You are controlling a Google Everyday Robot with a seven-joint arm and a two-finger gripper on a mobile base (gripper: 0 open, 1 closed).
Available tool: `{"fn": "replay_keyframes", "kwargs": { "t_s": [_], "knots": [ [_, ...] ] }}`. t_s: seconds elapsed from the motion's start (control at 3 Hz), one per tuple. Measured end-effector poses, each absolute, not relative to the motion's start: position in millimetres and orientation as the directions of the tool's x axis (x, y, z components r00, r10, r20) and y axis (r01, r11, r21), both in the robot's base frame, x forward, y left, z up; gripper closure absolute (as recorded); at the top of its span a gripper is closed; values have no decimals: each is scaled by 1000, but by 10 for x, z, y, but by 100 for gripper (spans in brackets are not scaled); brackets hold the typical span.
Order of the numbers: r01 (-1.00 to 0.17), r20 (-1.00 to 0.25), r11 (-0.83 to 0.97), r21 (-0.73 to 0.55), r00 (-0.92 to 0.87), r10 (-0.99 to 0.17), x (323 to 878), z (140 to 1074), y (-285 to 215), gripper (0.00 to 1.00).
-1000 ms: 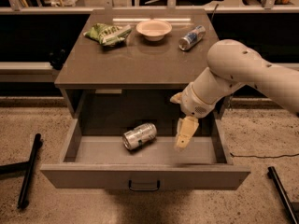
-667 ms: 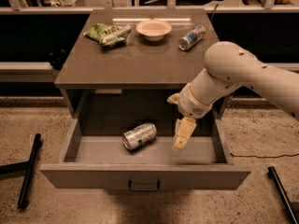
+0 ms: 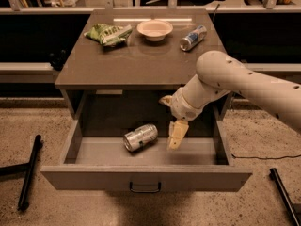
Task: Pick 7up can from top drawer and place on counter
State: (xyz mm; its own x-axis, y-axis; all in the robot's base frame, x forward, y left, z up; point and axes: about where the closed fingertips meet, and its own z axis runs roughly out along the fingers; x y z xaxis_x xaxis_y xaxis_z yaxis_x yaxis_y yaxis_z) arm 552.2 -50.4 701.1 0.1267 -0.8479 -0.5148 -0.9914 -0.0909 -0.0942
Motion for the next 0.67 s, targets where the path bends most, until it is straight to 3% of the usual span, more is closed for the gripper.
{"fn": "replay_keyframes", "kwargs": {
  "t_s": [0.67],
  "knots": [
    [-976,-527,-207,-68,211,-823,5809,6290,13,0]
  ]
}}
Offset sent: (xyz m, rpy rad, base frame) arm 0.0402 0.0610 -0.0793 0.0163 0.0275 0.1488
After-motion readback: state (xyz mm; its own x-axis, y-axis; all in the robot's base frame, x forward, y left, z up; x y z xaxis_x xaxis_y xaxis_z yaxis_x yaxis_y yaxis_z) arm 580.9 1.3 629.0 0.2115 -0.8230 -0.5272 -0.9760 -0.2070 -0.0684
